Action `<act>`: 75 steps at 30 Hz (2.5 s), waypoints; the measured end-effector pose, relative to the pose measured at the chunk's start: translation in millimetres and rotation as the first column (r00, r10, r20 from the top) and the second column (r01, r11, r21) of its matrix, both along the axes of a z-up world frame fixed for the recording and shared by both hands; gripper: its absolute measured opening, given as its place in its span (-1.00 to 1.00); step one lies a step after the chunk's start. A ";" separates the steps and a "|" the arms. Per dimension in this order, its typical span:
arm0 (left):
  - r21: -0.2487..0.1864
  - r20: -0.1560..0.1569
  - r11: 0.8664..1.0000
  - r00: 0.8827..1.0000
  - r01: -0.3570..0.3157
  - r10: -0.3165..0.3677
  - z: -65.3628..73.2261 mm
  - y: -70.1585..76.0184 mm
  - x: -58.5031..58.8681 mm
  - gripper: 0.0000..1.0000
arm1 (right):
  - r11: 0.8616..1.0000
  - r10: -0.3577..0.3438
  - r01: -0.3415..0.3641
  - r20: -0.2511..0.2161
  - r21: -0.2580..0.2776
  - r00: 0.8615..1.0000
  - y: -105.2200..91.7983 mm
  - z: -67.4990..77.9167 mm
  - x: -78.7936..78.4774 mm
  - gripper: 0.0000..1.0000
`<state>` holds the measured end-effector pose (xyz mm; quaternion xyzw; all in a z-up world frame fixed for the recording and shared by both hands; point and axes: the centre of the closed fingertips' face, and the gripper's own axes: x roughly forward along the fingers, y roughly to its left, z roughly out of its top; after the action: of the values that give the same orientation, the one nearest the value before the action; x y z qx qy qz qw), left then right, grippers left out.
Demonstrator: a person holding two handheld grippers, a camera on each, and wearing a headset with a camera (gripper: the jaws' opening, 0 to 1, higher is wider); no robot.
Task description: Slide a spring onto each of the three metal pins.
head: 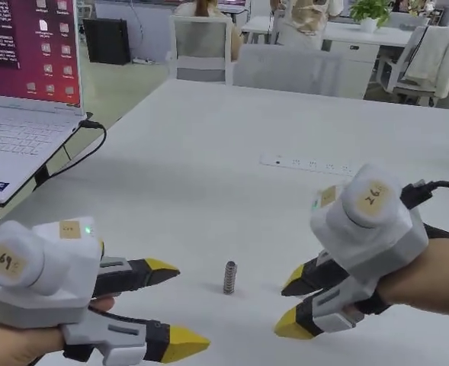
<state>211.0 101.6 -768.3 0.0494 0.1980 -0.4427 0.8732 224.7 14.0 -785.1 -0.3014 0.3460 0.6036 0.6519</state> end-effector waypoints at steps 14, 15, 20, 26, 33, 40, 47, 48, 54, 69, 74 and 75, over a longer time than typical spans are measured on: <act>-0.015 -0.004 1.000 1.000 0.007 -0.007 1.0 -2.6 0.5 0.17 | 0.988 -0.141 0.141 -0.004 0.067 0.990 -42.1 2.9 -0.7 -0.40; -0.015 -0.005 1.000 1.000 0.007 -0.007 1.0 -2.4 0.5 0.17 | 0.986 -0.150 0.150 -0.004 0.071 0.989 -44.6 3.5 -0.1 -0.40; -0.020 -0.006 1.000 1.000 0.005 -0.005 1.3 -1.8 1.1 0.18 | 0.974 -0.204 0.203 0.005 0.101 0.979 -58.7 8.3 5.9 -0.40; -0.023 -0.009 1.000 1.000 0.003 -0.004 0.5 -1.3 3.2 0.19 | 0.957 -0.259 0.255 0.014 0.138 0.966 -75.4 15.3 8.7 -0.39; -0.030 -0.012 1.000 1.000 0.003 -0.003 -0.4 -1.9 4.2 0.21 | 0.928 -0.339 0.331 0.019 0.170 0.941 -101.6 18.1 15.3 -0.38; -0.032 -0.015 0.999 1.000 0.005 -0.005 -1.2 -3.0 4.8 0.22 | 0.899 -0.394 0.380 0.027 0.218 0.919 -117.7 20.4 18.8 -0.35; -0.033 -0.017 0.999 1.000 0.006 -0.006 -0.1 -3.3 5.0 0.23 | 0.870 -0.441 0.420 0.028 0.257 0.897 -129.8 17.1 23.3 -0.23; -0.032 -0.018 0.999 1.000 0.005 -0.006 -0.2 -3.2 5.1 0.23 | 0.868 -0.445 0.422 0.030 0.262 0.895 -131.0 16.7 23.8 -0.23; -0.035 -0.025 0.999 1.000 -0.003 0.002 -2.4 -1.3 7.6 0.24 | 0.851 -0.456 0.430 0.016 0.302 0.890 -135.3 14.4 23.3 -0.13; -0.039 -0.046 0.999 0.999 -0.027 0.025 -9.3 0.0 10.9 0.35 | 0.820 -0.477 0.443 0.005 0.362 0.879 -142.1 8.1 26.6 0.22; -0.038 -0.049 0.999 0.998 -0.033 0.031 -10.6 0.4 11.4 0.41 | 0.817 -0.482 0.450 0.000 0.361 0.876 -143.3 6.4 26.3 0.33; -0.038 -0.050 0.999 0.998 -0.034 0.032 -10.7 0.4 11.5 0.42 | 0.813 -0.485 0.453 -0.003 0.365 0.874 -143.2 6.6 26.5 0.37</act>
<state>222.5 102.0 -779.0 0.0182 0.2118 -0.4330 0.8760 251.3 -129.2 -778.5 -0.1109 0.2652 0.4622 0.8389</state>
